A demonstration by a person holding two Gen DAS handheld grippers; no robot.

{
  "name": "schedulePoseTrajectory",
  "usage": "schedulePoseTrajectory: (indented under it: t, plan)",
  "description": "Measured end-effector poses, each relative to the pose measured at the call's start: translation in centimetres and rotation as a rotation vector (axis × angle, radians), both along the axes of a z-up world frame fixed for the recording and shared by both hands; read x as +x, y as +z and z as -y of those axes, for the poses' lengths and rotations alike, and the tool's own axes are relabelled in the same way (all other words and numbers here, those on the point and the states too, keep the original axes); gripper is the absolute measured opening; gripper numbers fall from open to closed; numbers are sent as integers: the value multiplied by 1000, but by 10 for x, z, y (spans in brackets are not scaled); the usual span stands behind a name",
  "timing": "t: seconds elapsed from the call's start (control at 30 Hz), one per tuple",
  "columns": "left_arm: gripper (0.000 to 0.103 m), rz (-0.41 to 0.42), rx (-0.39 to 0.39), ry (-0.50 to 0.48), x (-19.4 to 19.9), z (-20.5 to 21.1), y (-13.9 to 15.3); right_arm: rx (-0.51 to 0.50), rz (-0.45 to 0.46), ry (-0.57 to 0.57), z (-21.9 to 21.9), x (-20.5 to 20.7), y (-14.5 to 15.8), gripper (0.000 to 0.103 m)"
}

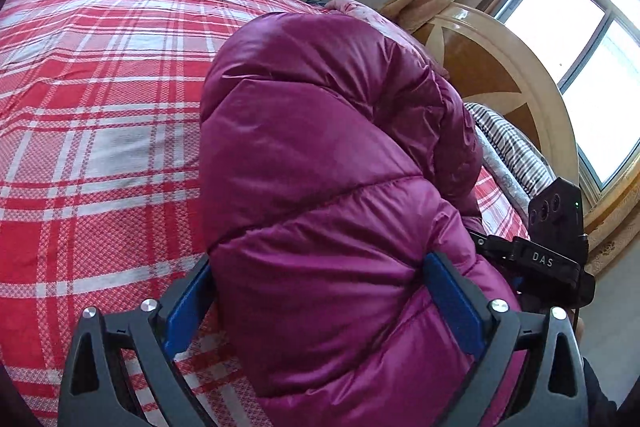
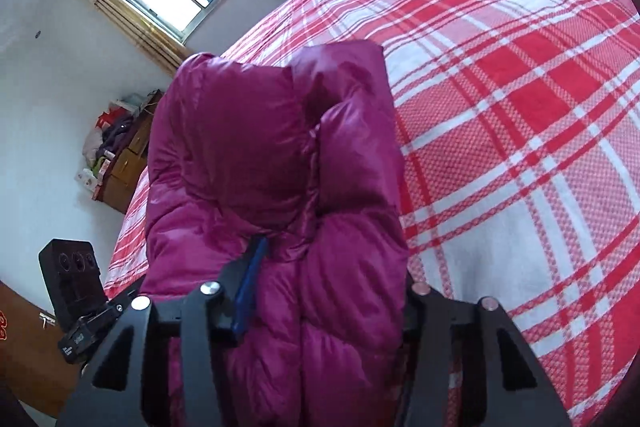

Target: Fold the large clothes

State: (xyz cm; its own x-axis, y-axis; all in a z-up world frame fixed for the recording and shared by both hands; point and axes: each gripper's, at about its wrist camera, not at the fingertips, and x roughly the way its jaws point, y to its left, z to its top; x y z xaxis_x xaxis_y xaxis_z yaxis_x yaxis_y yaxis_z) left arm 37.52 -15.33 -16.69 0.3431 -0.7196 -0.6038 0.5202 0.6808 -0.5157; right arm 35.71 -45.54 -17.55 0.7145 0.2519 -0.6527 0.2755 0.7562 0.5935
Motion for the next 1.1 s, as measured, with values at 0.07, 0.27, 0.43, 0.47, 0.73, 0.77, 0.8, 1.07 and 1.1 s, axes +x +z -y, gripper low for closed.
schedulePoseTrajectory:
  t: [0.07,0.27,0.43,0.47,0.73,0.77,0.8,1.07,1.1]
  plan:
    - [80,19,14,-7,-8,4,8,20,18,3,-1,-5,4,28]
    - [62,84,97,16,-38,-1,40,-26,43,4,-25,-16,21,20]
    - [62,184,148,51,-72,-33,71,-28,77,51,-58,-2,37,20]
    - [62,197,158,64,-78,-42,76,-29,83,67,-69,4,39,20]
    - [62,251,217,191,-102,-125,98,-14,130,217,-139,55,60,20]
    - [62,257,227,208,-106,-136,100,-12,132,237,-147,62,61,20]
    - [62,263,241,224,-109,-146,101,-8,132,255,-154,70,62,20]
    - [62,259,297,334,-117,-211,94,-7,118,387,-216,135,62,20]
    - [62,256,301,347,-118,-218,92,-10,115,401,-220,143,62,20]
